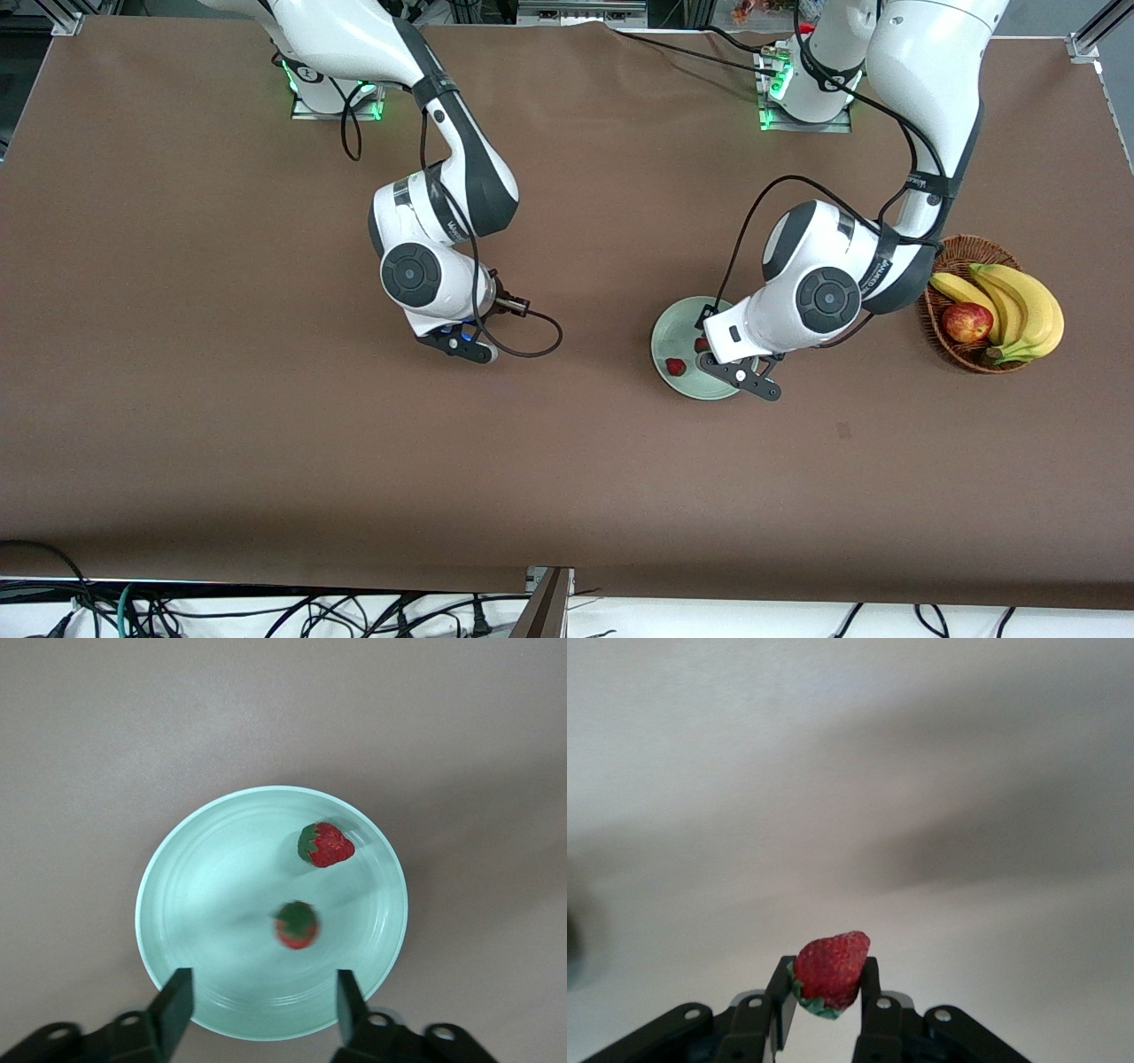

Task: Collect all strawberries into plate
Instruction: 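Set the third strawberry beside the plate with the right gripper, then grasp the third strawberry with the left gripper while the right gripper withdraws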

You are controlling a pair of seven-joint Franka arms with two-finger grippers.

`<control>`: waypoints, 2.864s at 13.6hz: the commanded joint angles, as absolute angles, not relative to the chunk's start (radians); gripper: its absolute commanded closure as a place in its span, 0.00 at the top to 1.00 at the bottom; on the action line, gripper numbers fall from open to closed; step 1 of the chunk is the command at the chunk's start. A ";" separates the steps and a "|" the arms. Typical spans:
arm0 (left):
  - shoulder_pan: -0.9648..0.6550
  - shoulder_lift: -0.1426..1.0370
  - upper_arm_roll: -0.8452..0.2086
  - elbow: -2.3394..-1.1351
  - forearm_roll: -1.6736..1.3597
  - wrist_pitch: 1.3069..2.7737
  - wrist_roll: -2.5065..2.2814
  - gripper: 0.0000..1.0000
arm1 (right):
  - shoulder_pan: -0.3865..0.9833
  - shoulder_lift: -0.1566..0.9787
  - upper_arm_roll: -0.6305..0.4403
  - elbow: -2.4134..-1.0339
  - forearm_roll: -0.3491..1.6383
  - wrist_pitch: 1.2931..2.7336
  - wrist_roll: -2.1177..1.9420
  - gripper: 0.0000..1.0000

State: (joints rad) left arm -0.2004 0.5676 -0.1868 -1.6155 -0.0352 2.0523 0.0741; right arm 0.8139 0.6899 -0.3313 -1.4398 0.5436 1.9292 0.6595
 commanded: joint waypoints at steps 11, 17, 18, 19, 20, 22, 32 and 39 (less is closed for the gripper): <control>-0.190 0.538 -0.198 -1.631 -0.021 2.054 0.094 1.00 | 0.859 0.779 -0.241 -1.258 0.604 2.081 0.942 0.17; -0.190 0.540 -0.198 -1.634 -0.020 2.054 0.094 1.00 | 0.867 0.818 -0.195 -1.258 0.591 2.183 0.971 0.17; -0.190 0.540 -0.198 -1.635 -0.020 2.054 0.095 1.00 | 0.868 0.830 -0.195 -1.259 0.569 2.183 0.963 0.17; -0.190 0.540 -0.198 -1.635 -0.020 2.054 0.094 1.00 | 0.874 0.842 -0.193 -1.264 0.531 2.184 0.960 0.17; -0.190 0.540 -0.198 -1.634 -0.020 2.054 0.094 1.00 | 0.891 0.854 -0.193 -1.266 0.502 2.184 0.965 0.17; -0.190 0.540 -0.198 -1.635 -0.020 2.054 0.094 1.00 | 0.903 0.877 -0.195 -1.270 0.477 2.187 0.966 0.25; -0.192 0.541 -0.198 -1.635 -0.021 2.056 0.094 1.00 | 0.911 0.858 -0.247 -1.281 0.462 2.145 1.045 0.99; -0.316 0.546 -0.207 -1.612 -0.021 2.069 -0.329 1.00 | 0.913 0.741 -0.547 -1.304 0.465 1.809 0.567 1.00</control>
State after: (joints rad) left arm -0.2764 0.5579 -0.2136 -1.6105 -0.0353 2.0647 -0.1990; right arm 0.9069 0.7867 -0.4877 -1.2475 0.4721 1.8544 0.7072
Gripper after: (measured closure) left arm 0.000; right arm 0.004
